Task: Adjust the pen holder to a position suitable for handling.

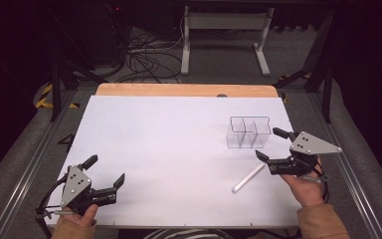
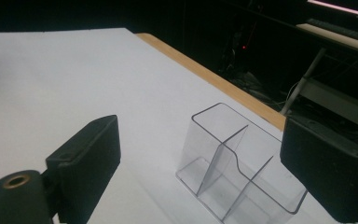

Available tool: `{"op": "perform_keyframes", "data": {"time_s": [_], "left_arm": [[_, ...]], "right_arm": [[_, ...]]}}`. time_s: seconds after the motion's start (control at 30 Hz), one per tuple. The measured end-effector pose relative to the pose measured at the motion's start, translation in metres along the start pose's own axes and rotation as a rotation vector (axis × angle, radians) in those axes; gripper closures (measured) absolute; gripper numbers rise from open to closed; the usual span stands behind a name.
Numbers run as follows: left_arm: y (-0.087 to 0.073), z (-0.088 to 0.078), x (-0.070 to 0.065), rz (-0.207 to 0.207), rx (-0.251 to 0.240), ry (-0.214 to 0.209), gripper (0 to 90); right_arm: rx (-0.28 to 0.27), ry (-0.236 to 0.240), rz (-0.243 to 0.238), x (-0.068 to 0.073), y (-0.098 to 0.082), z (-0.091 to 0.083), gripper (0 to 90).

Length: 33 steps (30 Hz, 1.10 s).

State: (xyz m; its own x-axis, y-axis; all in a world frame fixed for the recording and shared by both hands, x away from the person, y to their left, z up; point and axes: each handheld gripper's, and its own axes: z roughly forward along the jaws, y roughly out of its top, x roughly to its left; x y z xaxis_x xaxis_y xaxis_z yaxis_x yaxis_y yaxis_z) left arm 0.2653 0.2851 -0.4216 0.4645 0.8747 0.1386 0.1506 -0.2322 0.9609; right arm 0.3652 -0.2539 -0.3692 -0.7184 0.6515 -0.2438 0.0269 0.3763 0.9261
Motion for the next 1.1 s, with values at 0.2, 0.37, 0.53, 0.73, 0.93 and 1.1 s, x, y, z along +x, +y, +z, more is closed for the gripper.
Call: {"op": "perform_keyframes", "data": {"time_s": [0.2, 0.37, 0.53, 0.73, 0.93, 1.1], "left_arm": [[0.0, 0.0, 0.0, -0.001, 0.002, 0.005, 4.2], [-0.001, 0.0, 0.001, 0.0, 0.006, 0.005, 4.2], [0.0, 0.0, 0.001, -0.001, 0.001, 0.003, 4.2], [-0.001, 0.0, 0.001, -0.002, 0.006, 0.002, 4.2], [-0.001, 0.001, 0.001, -0.002, 0.008, -0.002, 4.3], [-0.001, 0.001, 0.0, -0.003, 0.008, -0.003, 4.3]], "right_arm": [[0.077, 0.05, -0.036, -0.008, 0.014, 0.003, 19.2], [0.153, 0.085, -0.109, -0.012, 0.027, 0.01, 22.8], [0.224, 0.123, -0.175, -0.018, 0.036, 0.022, 26.0], [0.311, 0.156, -0.257, -0.025, 0.04, 0.04, 29.2], [0.358, 0.171, -0.261, -0.031, 0.04, 0.051, 30.1], [0.406, 0.215, -0.302, -0.035, 0.042, 0.059, 32.6]]}}
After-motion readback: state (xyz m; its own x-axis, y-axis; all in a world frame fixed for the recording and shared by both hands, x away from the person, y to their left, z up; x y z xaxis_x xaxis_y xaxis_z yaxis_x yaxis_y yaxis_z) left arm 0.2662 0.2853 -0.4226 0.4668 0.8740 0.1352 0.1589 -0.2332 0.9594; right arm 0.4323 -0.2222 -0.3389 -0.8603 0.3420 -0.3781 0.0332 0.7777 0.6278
